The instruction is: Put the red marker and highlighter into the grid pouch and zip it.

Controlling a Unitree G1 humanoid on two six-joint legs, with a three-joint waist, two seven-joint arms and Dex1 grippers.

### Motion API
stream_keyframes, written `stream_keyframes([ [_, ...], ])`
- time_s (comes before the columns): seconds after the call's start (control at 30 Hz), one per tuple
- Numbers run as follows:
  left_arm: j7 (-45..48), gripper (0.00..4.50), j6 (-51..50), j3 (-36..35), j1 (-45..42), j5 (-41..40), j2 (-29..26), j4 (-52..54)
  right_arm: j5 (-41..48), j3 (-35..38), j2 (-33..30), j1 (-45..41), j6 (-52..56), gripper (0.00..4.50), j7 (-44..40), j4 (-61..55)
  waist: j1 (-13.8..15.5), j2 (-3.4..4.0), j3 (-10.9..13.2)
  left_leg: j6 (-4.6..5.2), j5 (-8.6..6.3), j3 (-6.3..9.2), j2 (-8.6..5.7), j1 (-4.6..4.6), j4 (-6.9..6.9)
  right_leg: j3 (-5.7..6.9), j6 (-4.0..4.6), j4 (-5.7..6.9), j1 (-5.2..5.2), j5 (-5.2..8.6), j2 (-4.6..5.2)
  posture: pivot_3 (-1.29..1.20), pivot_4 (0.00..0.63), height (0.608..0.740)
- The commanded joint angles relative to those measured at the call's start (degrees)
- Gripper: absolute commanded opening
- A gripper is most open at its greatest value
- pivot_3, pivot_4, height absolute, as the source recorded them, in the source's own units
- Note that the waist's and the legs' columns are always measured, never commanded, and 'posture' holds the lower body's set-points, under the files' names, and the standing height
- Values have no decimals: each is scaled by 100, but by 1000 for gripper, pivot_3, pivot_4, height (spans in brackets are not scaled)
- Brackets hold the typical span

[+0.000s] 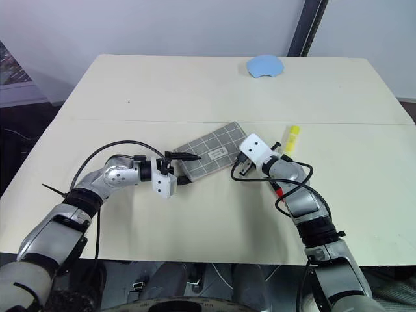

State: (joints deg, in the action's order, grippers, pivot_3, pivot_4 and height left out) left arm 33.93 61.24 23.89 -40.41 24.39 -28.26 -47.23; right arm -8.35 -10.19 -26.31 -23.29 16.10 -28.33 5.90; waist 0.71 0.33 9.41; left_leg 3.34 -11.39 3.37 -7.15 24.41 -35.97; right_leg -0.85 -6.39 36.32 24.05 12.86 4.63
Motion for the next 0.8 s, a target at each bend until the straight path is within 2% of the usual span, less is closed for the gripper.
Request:
stream_keyframes([
  [0.03,157,1145,-203,114,90,-33,-17,-100,46,119,5,-18,55,0,3,-267,4,3,-3,0,0,2,1,0,-1,0,-1,1,-1,-1,0,0,150,739],
  [0.1,183,129,-211,109,102,-114,-15,-89,77,146,16,-7,62,0,17,-308,0,15,-13,0,0,2,1,-3,0,-1,-2,1,-2,-1,0,0,150,739],
  [0.23,313,55,-227,73,122,-371,13,-54,327,267,76,56,64,0,-65,-484,0,22,-17,0,0,3,3,-3,3,-2,-2,1,0,-1,-1,0,150,739],
  [0.27,328,14,-249,62,127,-411,10,-42,479,353,123,62,117,254,-110,-559,1,21,-17,0,0,2,2,-3,3,-2,-3,1,1,-1,-1,0,150,739],
  [0.37,388,0,-265,28,141,-532,-12,4,694,539,195,60,183,1293,-60,-764,-3,21,-17,0,0,2,2,-2,4,-3,-3,0,2,-1,0,0,150,739],
  [0.5,256,0,-401,-213,144,-707,-100,-6,1429,1338,304,75,873,3449,64,-1419,5,21,-17,0,0,2,2,1,7,-4,-3,0,6,-1,-1,0,150,739],
  [0.57,234,0,-360,-225,159,-688,-172,8,1515,1301,56,275,1313,4451,-176,-1769,4,21,-17,0,0,4,3,2,8,-3,-3,0,7,-1,-1,0,150,739],
  [0.7,73,0,-363,-230,169,-556,-257,-12,1490,1109,-408,562,1731,4487,-424,-2186,-11,19,-18,0,0,4,4,2,14,-4,-2,-1,11,0,0,0,150,739],
  [0.8,33,0,-465,-281,196,-654,-209,-53,1390,939,-506,570,1867,4487,-359,-2074,-20,19,-18,0,0,3,6,0,16,-4,10,-1,15,7,2,0,150,739],
])
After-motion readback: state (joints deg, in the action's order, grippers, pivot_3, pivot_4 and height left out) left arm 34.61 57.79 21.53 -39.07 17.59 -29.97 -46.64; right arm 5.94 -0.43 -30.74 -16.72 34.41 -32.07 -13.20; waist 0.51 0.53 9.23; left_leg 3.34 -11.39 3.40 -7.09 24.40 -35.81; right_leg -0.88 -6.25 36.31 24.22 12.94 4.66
